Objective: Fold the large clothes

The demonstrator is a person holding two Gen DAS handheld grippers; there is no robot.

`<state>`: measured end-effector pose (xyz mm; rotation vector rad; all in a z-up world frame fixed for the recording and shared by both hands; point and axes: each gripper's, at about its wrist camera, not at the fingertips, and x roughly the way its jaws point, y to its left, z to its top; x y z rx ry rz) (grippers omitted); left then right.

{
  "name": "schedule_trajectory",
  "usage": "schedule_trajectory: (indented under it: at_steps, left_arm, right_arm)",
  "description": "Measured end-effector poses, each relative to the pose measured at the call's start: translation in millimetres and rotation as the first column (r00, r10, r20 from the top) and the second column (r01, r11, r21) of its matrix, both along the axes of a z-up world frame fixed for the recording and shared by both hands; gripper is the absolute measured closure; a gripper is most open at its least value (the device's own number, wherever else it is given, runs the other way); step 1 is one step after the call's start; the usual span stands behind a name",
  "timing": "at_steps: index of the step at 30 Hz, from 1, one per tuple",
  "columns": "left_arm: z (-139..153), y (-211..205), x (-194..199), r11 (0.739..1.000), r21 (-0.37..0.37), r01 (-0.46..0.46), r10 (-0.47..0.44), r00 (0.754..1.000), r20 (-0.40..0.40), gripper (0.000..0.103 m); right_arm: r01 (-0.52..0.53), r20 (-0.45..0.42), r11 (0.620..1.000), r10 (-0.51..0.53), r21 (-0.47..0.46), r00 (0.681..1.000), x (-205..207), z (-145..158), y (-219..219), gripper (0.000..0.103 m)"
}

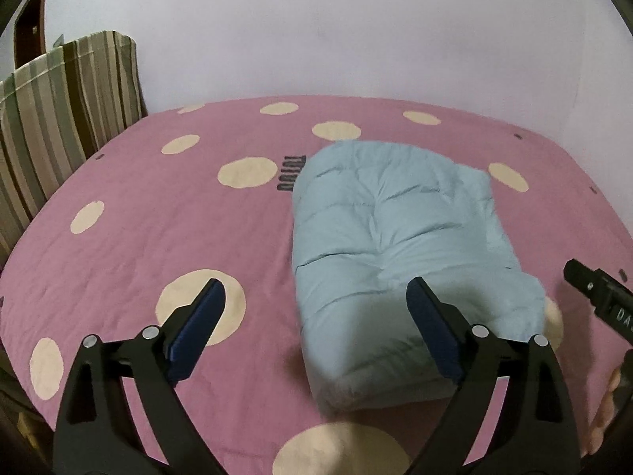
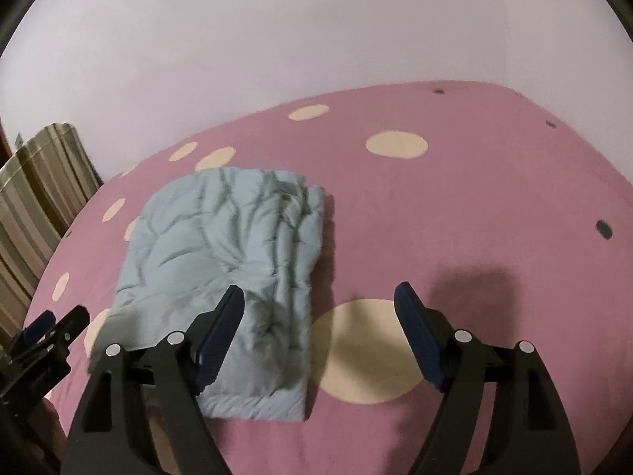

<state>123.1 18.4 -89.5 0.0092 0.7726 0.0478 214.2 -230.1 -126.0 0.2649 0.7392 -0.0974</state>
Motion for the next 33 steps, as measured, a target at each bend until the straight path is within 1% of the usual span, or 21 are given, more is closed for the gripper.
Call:
schedule_trajectory:
  at_steps: [6,15,22,33]
  left_arm:
    - [23,-1,-24,1.0,0.001,-0.004,0.004,0.999,0.041,0.008]
    - [38,2,-43,1.0,-0.014,-0.019,0.02,0.998,0.067,0.008]
    - [41,2,-50,1.0,-0.016,-0.017,0.018,0.997,0.074,0.008]
    - [44,-2,-54,1.0,-0.017,-0.014,0.015,0.997,0.075,0.008]
  right_arm:
    - [-0.04,0.054,0.999,0.041,-0.032,0.998,-21,25,20,0.023]
    - [-0.079,0.102,0.993,0.088,-0.084,0.991,-43,45,45,0.023]
    - [-0.09,0.114,0.991,0.101,-0.1,0.988,-50,50,53,0.023]
    - [-0.089,0.124,0.991,0.101,-0.099,0.987,-51,52,52,0.023]
